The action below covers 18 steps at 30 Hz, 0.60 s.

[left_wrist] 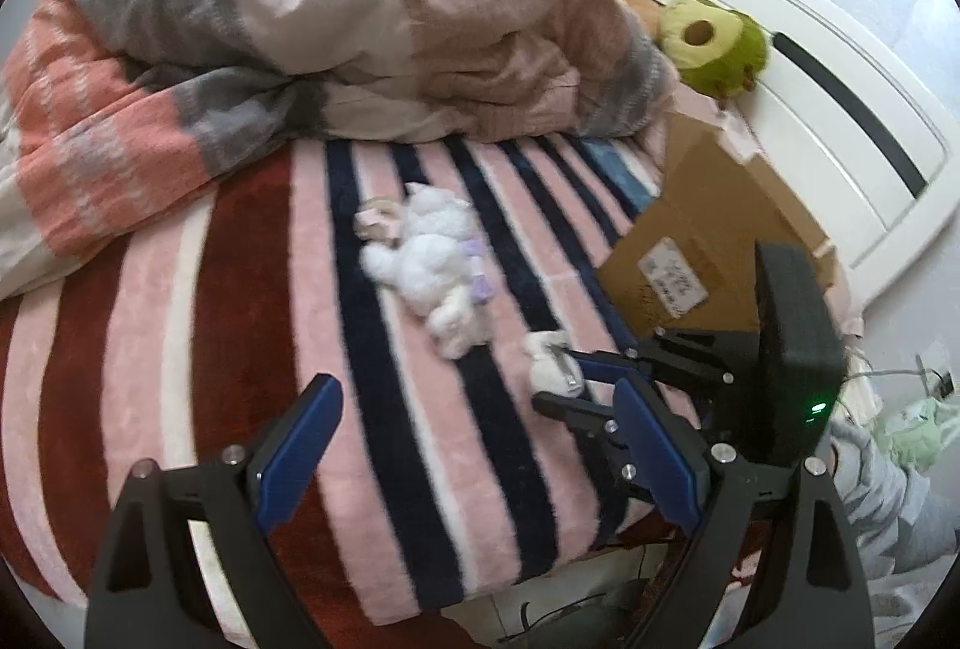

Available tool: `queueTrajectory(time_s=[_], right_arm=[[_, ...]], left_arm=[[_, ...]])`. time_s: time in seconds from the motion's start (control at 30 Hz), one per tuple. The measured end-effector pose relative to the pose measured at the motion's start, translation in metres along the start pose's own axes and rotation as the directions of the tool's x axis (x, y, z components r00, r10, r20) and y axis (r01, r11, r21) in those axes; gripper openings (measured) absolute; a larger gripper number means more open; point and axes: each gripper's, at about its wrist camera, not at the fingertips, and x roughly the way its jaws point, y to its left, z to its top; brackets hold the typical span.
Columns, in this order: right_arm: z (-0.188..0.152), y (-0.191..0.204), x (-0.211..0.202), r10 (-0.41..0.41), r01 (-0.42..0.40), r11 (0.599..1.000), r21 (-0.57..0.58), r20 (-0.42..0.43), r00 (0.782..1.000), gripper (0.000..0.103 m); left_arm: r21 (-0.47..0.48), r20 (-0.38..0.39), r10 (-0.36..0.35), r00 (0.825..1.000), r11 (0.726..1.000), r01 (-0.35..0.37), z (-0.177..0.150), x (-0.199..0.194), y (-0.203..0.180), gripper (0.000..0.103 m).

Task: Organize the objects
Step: 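Grasp the white fluffy clip item with the right gripper, then carry the fluffy item into the box and open the right gripper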

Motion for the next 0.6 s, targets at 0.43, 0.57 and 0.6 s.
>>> queueTrajectory(time_s=[0.43, 0.57, 0.6], right_arm=[[0.048, 0.022, -0.078, 0.106, -0.087, 0.986, -0.145, 0.126, 0.986, 0.023], [0.048, 0.014, -0.098, 0.099, -0.075, 0.984, -0.162, 0.149, 0.984, 0.023], [0.048, 0.011, -0.102, 0.094, -0.069, 0.984, -0.164, 0.155, 0.983, 0.023]], left_arm=[[0.086, 0.008, -0.161, 0.987, 0.983, 0.159, 0.029, -0.009, -0.054, 0.058], [0.114, -0.004, -0.195, 0.981, 0.974, 0.194, 0.041, -0.006, -0.074, 0.045], [0.12, -0.004, -0.199, 0.98, 0.973, 0.198, 0.044, -0.005, -0.079, 0.044]])
